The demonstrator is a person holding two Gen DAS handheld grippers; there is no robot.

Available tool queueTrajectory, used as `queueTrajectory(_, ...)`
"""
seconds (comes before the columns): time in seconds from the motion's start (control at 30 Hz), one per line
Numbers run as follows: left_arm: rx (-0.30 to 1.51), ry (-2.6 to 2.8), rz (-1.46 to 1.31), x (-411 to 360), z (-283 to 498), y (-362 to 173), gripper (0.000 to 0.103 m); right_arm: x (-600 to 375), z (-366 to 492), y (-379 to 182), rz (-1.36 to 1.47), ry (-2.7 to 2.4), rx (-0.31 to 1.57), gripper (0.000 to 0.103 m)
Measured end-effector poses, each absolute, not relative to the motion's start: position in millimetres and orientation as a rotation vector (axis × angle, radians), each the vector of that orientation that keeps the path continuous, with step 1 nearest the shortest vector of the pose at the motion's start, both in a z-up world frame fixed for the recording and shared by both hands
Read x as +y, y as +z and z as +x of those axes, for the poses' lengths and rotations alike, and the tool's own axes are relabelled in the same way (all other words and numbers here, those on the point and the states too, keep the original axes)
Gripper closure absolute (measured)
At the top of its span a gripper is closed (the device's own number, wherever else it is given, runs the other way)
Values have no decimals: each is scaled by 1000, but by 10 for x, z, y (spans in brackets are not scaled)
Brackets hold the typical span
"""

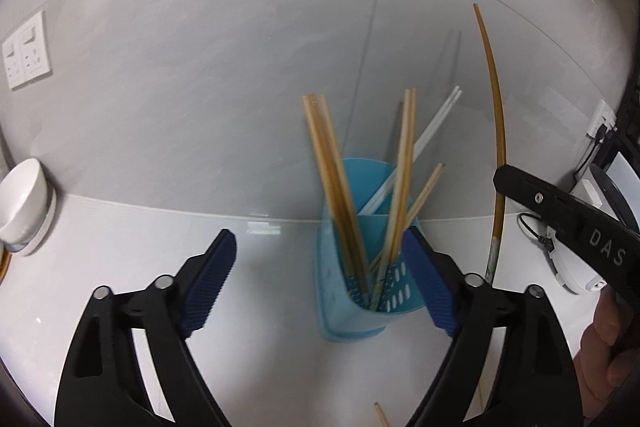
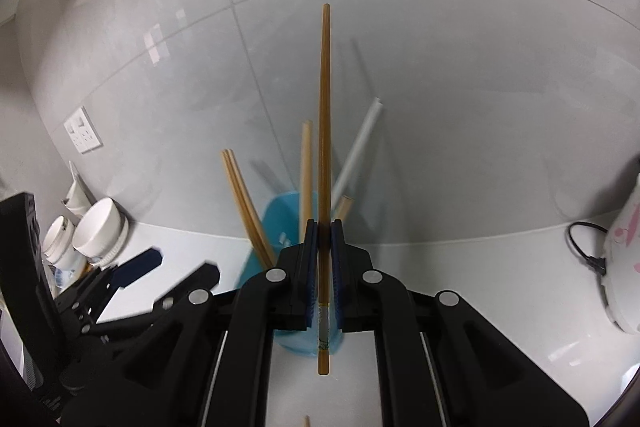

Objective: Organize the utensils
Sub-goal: 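Lower both chopsticks into the holder and open both tools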

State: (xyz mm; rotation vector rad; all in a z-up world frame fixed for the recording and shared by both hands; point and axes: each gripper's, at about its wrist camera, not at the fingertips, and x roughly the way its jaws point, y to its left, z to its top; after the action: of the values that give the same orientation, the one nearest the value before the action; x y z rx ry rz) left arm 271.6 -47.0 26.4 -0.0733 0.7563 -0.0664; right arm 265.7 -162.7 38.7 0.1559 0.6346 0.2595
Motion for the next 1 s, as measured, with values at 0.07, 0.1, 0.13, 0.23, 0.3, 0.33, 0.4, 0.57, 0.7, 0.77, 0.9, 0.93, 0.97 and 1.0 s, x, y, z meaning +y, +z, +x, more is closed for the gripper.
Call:
queueTrajectory(0.07,754,-42,-78,-394,2684,266,9,-1585,2685,373,167,272,620,97)
queueTrajectory(0.1,756,-38,-81,-364,2671,259,8,-1565,2696,366,168,276,611,97)
queueTrajectory(0.13,761,-36,-82,-365,2667,248,7,-1547,2709,360,167,276,604,97)
queueTrajectory(0.23,772,-26,-88,-253,2631,207,6,-1476,2733,329,167,292,582,97)
queueTrajectory(0.3,786,-18,-89,-162,2598,178,6,-1439,2748,302,170,300,572,97)
queueTrajectory(0.33,792,-14,-90,-139,2593,160,6,-1405,2756,284,168,302,565,97)
queueTrajectory(0.4,802,-10,-96,-103,2587,132,6,-1358,2772,241,165,308,554,97)
queueTrajectory(0.57,816,4,-99,-5,2565,70,6,-1295,2792,135,161,307,540,97)
queueTrajectory(0.7,823,6,-103,30,2559,61,6,-1234,2811,20,144,297,550,97)
queueTrajectory(0.77,825,7,-102,32,2633,48,6,-1205,2820,-35,135,293,558,97)
queueTrajectory(0.9,832,7,-107,71,2655,-8,6,-1174,2813,-132,114,284,569,97)
queueTrajectory(0.93,834,6,-109,72,2666,-15,6,-1170,2811,-152,111,282,572,97)
queueTrajectory(0.97,835,7,-109,67,2690,-8,6,-1166,2809,-171,111,287,578,97)
queueTrajectory(1.0,835,8,-108,71,2695,-16,6,-1166,2808,-194,110,286,583,97)
